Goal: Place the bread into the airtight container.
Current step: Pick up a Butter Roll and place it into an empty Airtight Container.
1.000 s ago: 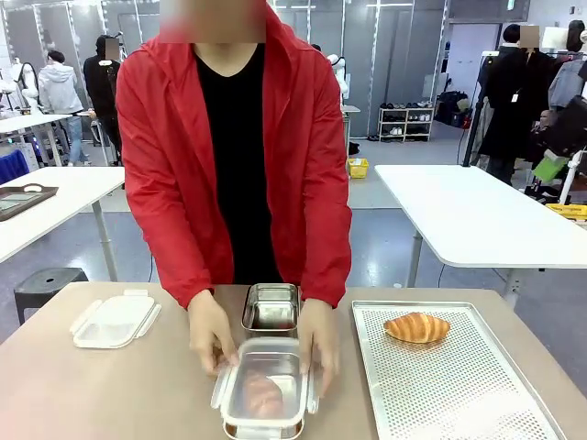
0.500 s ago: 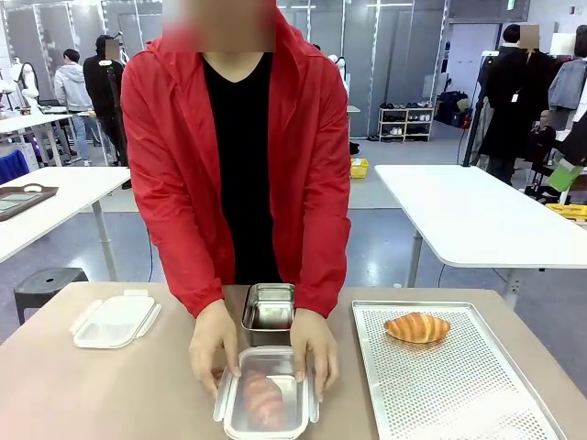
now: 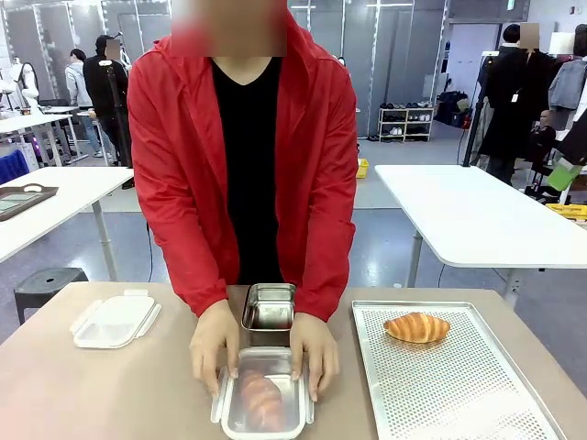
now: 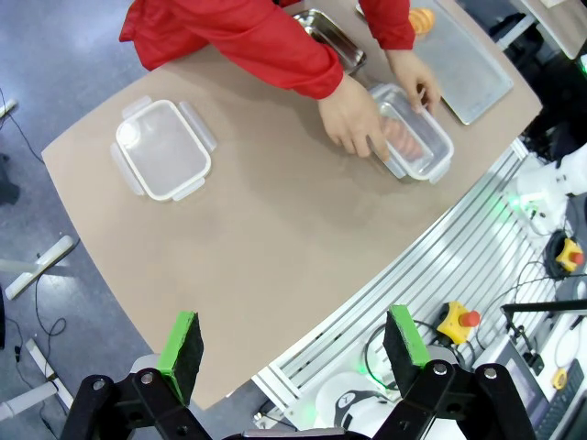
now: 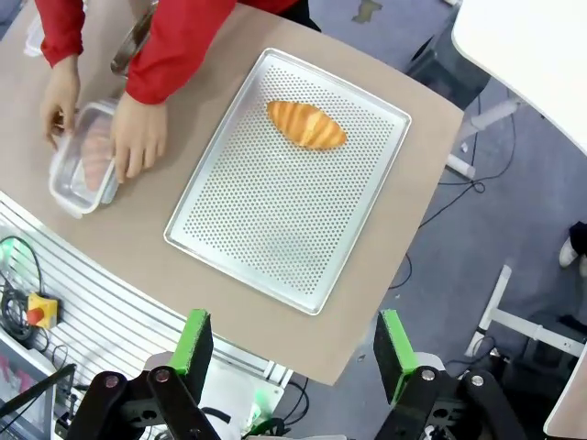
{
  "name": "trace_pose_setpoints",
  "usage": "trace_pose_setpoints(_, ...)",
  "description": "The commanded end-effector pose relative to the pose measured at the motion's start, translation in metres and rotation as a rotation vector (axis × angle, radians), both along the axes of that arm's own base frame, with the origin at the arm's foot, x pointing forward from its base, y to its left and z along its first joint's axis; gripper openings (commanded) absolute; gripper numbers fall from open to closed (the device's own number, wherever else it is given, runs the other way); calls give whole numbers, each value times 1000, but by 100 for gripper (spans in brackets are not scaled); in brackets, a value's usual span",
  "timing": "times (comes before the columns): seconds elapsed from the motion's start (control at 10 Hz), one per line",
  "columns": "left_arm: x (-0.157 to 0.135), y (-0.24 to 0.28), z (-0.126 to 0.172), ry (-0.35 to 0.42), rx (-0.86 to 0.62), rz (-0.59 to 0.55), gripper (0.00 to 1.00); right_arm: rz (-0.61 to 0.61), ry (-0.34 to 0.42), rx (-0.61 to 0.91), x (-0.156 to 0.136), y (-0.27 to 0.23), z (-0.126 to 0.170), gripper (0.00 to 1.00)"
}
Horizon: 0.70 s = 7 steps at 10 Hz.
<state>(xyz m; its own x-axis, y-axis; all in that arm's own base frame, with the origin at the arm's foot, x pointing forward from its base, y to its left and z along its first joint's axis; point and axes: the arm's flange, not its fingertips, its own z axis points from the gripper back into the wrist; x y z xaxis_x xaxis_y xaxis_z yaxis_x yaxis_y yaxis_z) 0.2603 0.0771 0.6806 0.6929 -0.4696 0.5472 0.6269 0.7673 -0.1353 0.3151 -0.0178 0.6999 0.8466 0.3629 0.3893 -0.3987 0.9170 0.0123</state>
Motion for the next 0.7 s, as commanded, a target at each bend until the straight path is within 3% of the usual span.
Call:
trace_pose_setpoints(0.0, 0, 0, 1, -6, -2, -18, 100, 1, -2, -2, 3, 0, 3, 88)
trace_pose_setpoints(0.6, 0, 0, 1, -6, -2, -18, 100, 1, -2, -2, 3, 0, 3, 88)
